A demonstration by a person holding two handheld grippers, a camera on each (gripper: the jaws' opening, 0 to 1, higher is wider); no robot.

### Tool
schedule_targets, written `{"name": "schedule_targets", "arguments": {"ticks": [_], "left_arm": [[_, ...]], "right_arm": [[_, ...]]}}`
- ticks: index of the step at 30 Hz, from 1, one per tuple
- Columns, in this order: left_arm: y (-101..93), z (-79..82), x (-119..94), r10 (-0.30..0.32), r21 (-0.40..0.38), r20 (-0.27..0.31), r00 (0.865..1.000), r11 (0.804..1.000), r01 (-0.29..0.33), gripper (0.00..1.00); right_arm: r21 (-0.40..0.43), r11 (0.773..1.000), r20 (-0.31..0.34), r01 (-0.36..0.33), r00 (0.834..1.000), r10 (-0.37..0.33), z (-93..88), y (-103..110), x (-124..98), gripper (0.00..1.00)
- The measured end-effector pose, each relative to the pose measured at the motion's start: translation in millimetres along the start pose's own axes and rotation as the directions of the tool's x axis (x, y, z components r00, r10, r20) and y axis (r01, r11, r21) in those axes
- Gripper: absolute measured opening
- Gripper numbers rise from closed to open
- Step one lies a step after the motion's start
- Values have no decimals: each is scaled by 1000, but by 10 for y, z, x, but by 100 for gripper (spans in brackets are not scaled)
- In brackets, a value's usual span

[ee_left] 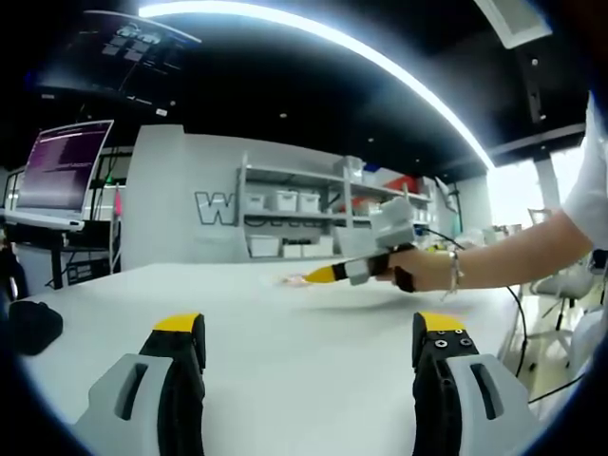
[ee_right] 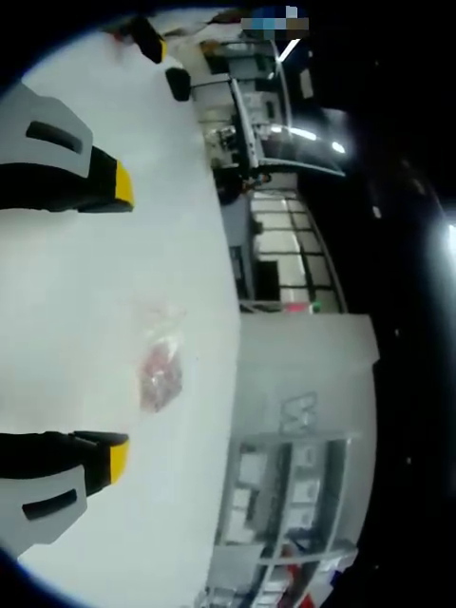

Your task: Open the resealable bag by pulling the two sides of the seal apart until the entire bag opening is separated and visibly accessible.

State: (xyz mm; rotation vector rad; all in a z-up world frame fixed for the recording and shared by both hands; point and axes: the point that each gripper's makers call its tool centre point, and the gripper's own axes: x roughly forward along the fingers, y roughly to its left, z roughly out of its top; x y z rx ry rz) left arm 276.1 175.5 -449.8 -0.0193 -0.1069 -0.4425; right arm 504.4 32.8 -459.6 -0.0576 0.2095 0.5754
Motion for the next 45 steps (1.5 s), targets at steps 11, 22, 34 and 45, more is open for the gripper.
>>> {"name": "schedule_targets", "arguments": {"ticks": [11,22,34,45], "left_arm": [[38,-7,-3,3,2,-2,1000,1000,-3,88],[6,1,0,3,2,1,1000,1000,-3,88],[-13,7,-5,8,-2,3,1000,1000,-8,88],[-2,0,-11,9,0,3,1000,1000,-9,88]], "right_arm": [[11,1000,4,-5,1000,5,-35,-28,-46,97],[15,1000,14,-15,1000,15,-41,-11,-119,97],[16,1000,29,-15,999,15,-51,10,-247,97],[14,1000,35,-13,999,13,-80,-8,-340,97]]}}
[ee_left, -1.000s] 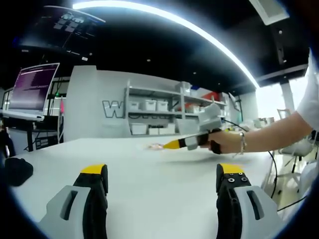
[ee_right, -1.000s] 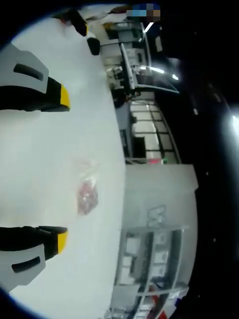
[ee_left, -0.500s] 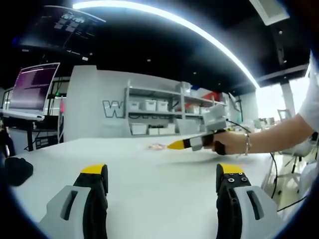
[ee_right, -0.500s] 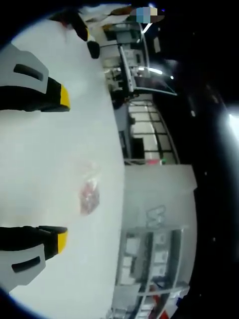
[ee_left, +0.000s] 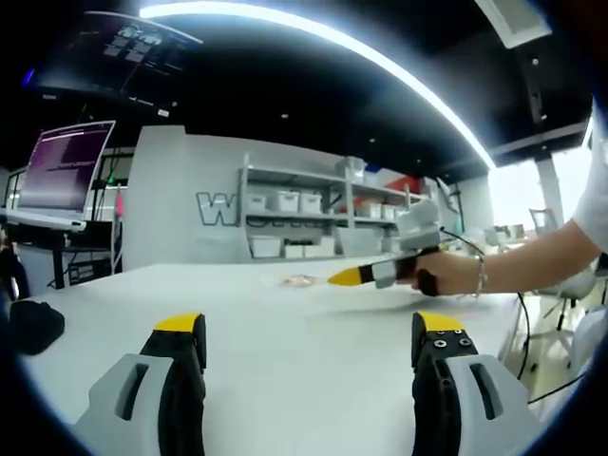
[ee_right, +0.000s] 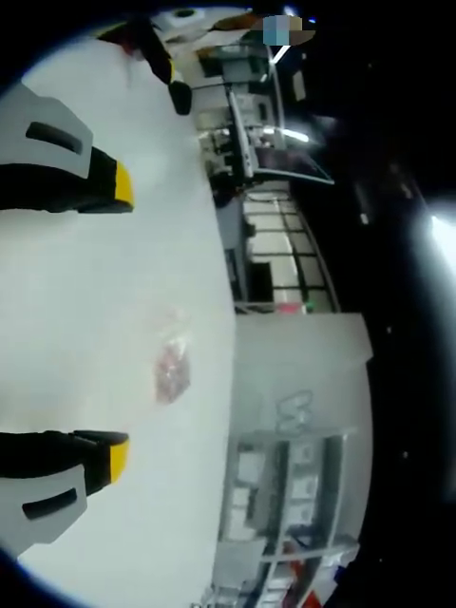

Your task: Open the resealable bag by pulling the two sides of the seal apart until the entire bag opening is separated and visibly accessible.

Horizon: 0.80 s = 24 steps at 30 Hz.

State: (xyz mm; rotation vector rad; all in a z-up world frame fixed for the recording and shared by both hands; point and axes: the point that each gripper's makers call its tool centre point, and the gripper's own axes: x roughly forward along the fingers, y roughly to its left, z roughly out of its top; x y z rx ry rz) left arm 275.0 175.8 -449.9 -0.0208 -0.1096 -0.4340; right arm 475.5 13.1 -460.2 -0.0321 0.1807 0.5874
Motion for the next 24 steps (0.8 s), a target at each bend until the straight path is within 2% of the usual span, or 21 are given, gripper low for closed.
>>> {"name": "schedule_targets", "arguments": {"ticks": [24], "left_arm": [[58,-9,-1,-1,3,-2,1000,1000,1,86]], "right_arm": [[-7,1000,38,-27,999,27,46,190,-268,96]]}}
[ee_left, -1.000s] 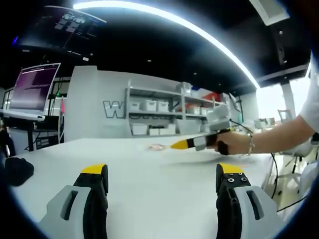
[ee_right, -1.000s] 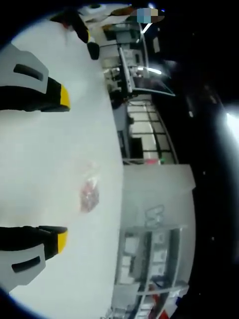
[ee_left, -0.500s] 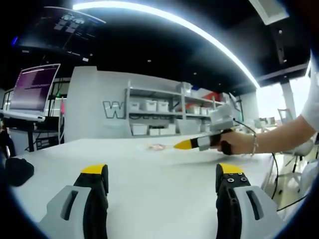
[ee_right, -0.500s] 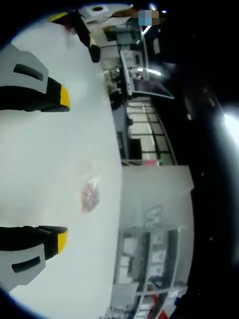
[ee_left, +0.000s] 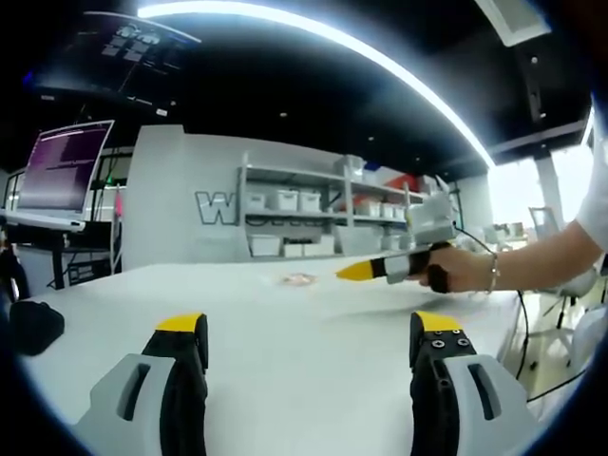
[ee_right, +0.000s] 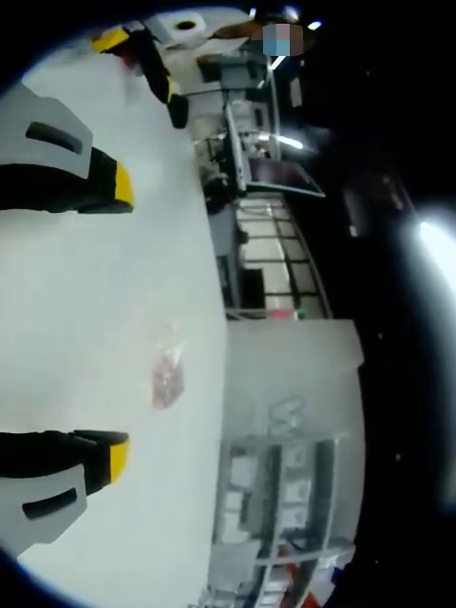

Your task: Open the resealable bag by pulling the two sides of the seal apart until the entire bag opening is separated and visibly accessible.

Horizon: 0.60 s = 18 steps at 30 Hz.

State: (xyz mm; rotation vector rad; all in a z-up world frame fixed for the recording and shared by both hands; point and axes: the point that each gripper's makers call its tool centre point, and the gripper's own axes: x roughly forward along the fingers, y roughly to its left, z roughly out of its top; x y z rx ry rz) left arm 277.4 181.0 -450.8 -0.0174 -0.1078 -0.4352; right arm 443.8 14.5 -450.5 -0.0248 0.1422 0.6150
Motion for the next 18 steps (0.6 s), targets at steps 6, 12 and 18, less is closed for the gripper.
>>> {"name": "schedule_targets", "arguments": {"ticks": [6,12,18], "left_arm": [[-31,-2,4,0,-2,-3,1000,1000,0,86],[-42,-1,3,3,0,-2,1000,1000,-3,86],[-48,-5,3,5,4,-4,1000,1000,-5,85]], "right_arm": [[7,1000,3,1,1000,-1,-12,25,-73,96],[8,1000,16,-6,1000,6,-6,95,-165,96],[12,1000,19,-4,1000,4,-9,101,-216,96]]}}
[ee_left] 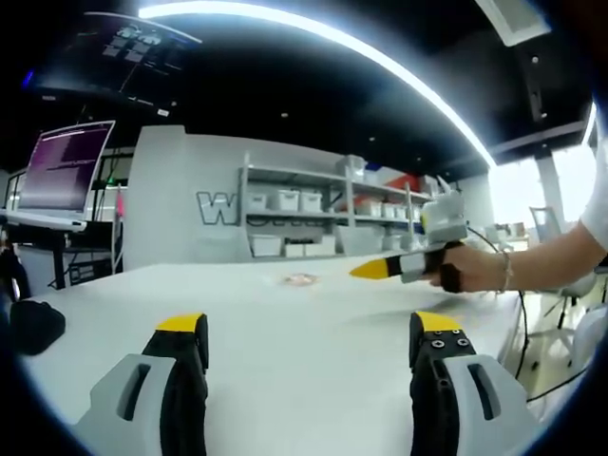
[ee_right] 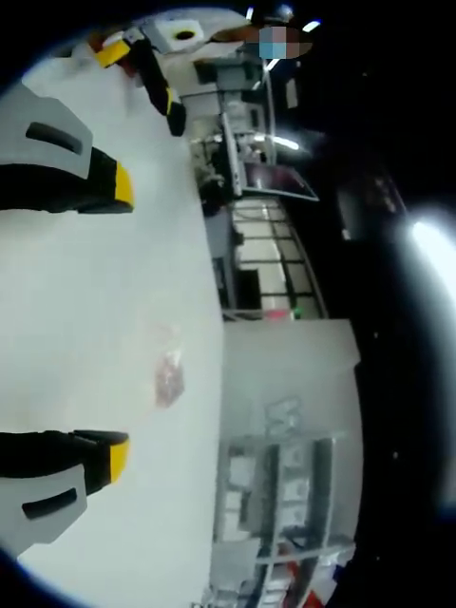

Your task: Open the resealable bag by pulling the two sides of the seal apart until the entire bag opening is separated and visibly accessible.

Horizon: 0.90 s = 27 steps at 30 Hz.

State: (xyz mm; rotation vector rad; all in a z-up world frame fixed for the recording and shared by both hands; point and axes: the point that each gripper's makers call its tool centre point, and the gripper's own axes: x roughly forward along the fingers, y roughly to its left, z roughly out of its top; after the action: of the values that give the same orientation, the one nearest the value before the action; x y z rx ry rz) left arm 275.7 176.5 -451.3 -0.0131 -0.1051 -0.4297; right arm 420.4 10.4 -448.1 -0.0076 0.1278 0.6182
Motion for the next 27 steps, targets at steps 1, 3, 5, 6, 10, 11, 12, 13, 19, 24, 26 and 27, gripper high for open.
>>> {"name": "schedule_targets", "arguments": {"ticks": [1,3,5,6,10,11,12,13,19,24,26,27], "left_arm": [[9,-1,0,0,-1,0,1000,1000,0,85],[27,-2,0,2,0,1,1000,1000,-2,85],[30,-4,0,2,-1,0,1000,1000,-2,85],[31,-4,0,2,1,0,1000,1000,-2,85],[35,-6,-3,5,3,2,1000,1000,-5,85],[34,-6,-4,4,1,3,1000,1000,-4,85],[35,-12,-5,4,0,1,1000,1000,-4,84],[37,-12,-6,5,1,0,1000,1000,-5,84],[37,-4,-12,6,2,5,1000,1000,-6,84],[41,2,-16,8,-1,10,1000,1000,-8,84],[39,2,-17,8,-3,11,1000,1000,-8,84],[39,4,-18,9,-3,12,1000,1000,-9,84]], "right_arm": [[-1,1000,2,0,1000,0,7,7,-12,96],[-2,1000,7,-4,1000,4,21,29,-33,96],[-6,1000,11,-6,1000,6,27,52,-57,96],[-6,1000,13,-8,1000,8,29,63,-75,97],[0,1000,20,-4,1000,4,31,69,-133,97],[2,1000,21,-4,1000,4,28,61,-141,97],[1,1000,20,-2,1000,2,29,29,-129,97],[0,1000,18,-1,1000,1,21,20,-136,97],[7,1000,23,9,1000,-9,7,-16,-222,97],[13,1000,27,17,999,-18,-10,-52,-307,97],[15,1000,30,24,999,-25,-14,-76,-341,97],[18,999,33,27,999,-28,-16,-92,-361,97]]}}
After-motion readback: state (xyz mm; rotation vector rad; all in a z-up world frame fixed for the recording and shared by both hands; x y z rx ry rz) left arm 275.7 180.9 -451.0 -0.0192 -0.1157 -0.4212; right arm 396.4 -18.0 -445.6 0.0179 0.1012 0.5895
